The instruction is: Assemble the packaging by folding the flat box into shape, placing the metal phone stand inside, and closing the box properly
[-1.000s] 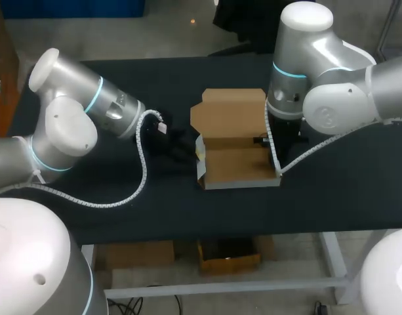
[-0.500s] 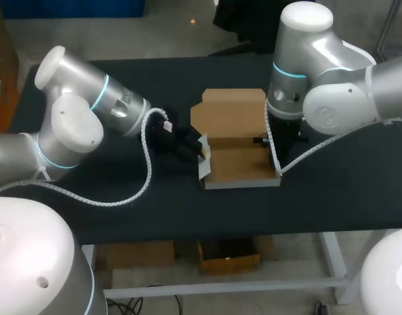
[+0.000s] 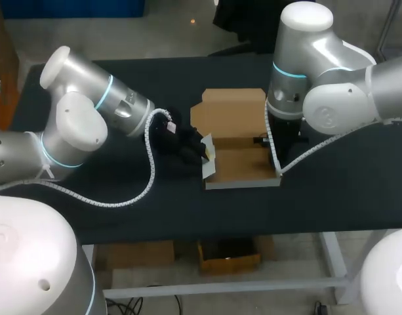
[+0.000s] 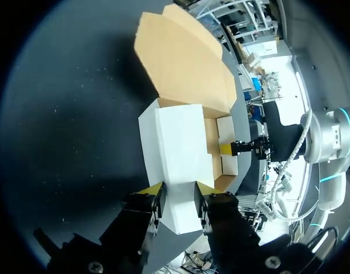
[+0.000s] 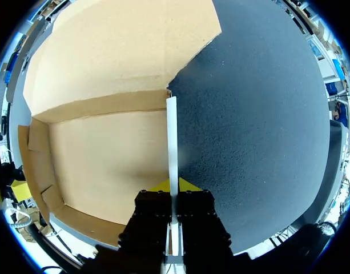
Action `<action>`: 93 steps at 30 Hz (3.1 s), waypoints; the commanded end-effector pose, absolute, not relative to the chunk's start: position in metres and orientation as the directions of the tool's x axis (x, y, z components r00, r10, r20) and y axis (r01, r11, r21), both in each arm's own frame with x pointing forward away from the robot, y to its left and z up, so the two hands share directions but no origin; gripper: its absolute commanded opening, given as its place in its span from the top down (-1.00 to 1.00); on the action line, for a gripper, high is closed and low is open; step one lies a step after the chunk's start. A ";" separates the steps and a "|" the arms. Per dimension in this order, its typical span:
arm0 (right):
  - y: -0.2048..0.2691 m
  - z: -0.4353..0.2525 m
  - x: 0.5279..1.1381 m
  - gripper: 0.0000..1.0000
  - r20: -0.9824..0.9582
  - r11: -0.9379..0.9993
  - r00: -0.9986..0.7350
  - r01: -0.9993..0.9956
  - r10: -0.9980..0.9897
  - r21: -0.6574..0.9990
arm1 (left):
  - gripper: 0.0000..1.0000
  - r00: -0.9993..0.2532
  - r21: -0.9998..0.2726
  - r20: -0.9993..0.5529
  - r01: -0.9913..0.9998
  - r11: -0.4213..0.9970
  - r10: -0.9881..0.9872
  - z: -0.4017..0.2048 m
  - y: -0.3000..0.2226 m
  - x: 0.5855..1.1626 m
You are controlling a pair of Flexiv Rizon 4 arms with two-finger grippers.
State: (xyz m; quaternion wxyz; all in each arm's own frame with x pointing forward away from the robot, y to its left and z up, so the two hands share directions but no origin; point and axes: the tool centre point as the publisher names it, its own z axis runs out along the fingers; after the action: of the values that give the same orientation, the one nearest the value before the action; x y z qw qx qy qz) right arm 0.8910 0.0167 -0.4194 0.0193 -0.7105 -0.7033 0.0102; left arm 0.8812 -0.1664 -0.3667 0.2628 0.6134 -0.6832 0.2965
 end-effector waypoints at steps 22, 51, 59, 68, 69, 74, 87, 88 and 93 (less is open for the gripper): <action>0.018 -0.419 0.892 1.00 0.011 -0.008 0.009 0.999 1.000 -0.048 | 0.32 -0.088 -0.123 0.524 -0.992 0.026 -0.847 -0.367 -0.178 0.881; 0.018 -0.419 0.892 1.00 0.011 -0.008 0.009 0.999 1.000 -0.048 | 0.36 0.001 -0.133 0.311 -0.990 -0.044 -0.950 -0.381 -0.172 0.896; 0.018 -0.419 0.892 1.00 0.011 -0.008 0.009 0.999 1.000 -0.048 | 0.37 0.013 -0.133 0.248 -0.990 -0.047 -0.969 -0.385 -0.173 0.898; 0.018 -0.419 0.892 1.00 0.011 -0.008 0.009 0.999 1.000 -0.048 | 0.37 0.017 -0.112 0.187 -0.993 -0.039 -0.982 -0.391 -0.174 0.899; 0.018 -0.419 0.892 1.00 0.011 -0.008 0.009 0.999 1.000 -0.048 | 0.38 0.019 -0.113 0.179 -0.993 -0.040 -0.984 -0.391 -0.174 0.899; 0.018 -0.419 0.892 1.00 0.011 -0.008 0.009 0.999 1.000 -0.048 | 0.42 0.025 -0.108 0.140 -0.993 -0.040 -0.990 -0.393 -0.172 0.900; 0.018 -0.419 0.892 1.00 0.011 -0.008 0.009 0.999 1.000 -0.048 | 0.51 0.046 -0.097 0.083 -0.994 -0.054 -0.995 -0.397 -0.161 0.902; 0.018 -0.419 0.892 1.00 0.011 -0.008 0.009 0.999 1.000 -0.048 | 0.51 0.047 -0.092 0.069 -0.994 -0.054 -0.996 -0.397 -0.160 0.902; 0.018 -0.419 0.892 1.00 0.011 -0.008 0.009 0.999 1.000 -0.048 | 0.53 0.055 -0.089 0.040 -0.994 -0.059 -0.998 -0.399 -0.156 0.903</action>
State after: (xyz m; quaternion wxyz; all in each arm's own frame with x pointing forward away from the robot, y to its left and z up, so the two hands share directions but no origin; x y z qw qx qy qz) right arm 0.8909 0.0181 -0.4192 0.0197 -0.7104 -0.7034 0.0099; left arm 0.9004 -0.1547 -0.3981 0.0108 0.7229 -0.6866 0.0764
